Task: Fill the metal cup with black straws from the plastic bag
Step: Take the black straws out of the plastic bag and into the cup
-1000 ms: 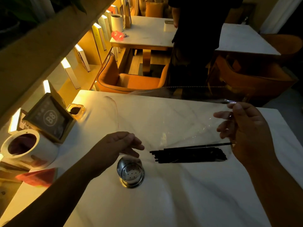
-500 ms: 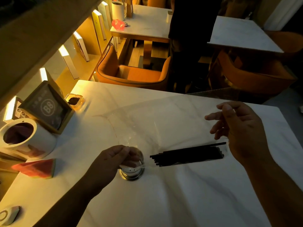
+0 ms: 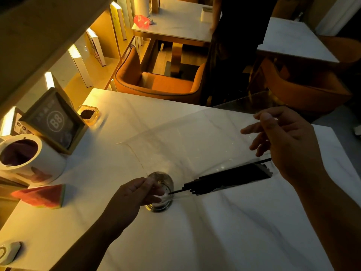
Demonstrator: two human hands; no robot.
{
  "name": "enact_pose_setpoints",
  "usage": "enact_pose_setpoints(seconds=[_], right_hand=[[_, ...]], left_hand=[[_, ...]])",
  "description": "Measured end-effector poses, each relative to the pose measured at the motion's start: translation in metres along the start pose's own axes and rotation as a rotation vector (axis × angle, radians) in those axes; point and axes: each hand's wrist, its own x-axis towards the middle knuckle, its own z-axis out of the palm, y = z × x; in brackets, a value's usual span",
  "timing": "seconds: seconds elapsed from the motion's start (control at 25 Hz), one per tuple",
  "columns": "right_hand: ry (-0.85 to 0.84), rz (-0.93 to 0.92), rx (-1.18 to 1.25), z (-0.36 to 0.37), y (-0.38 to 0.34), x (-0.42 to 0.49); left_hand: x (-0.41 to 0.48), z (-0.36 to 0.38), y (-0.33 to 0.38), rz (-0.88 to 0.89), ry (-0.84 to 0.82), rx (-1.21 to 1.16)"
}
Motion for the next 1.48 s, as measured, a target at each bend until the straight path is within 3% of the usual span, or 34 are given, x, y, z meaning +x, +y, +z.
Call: enact_pose_setpoints(seconds=[0.4, 0.76, 1.48], right_hand=[[-0.011, -0.108, -0.09, 0.013, -0.02, 0.011], [-0.02, -0.142, -0.208, 0.008, -0.045, 0.017], [-0.155, -0.184, -0.323, 0.041, -0.095, 0.04]], left_hand=[[0.007, -0.006, -0.004, -0.01, 0.09, 0.004], [0.011, 0.0, -0.001, -0.038, 0.076, -0.034], [0.008, -0.004, -0.003, -0.11, 0.138, -0.083]])
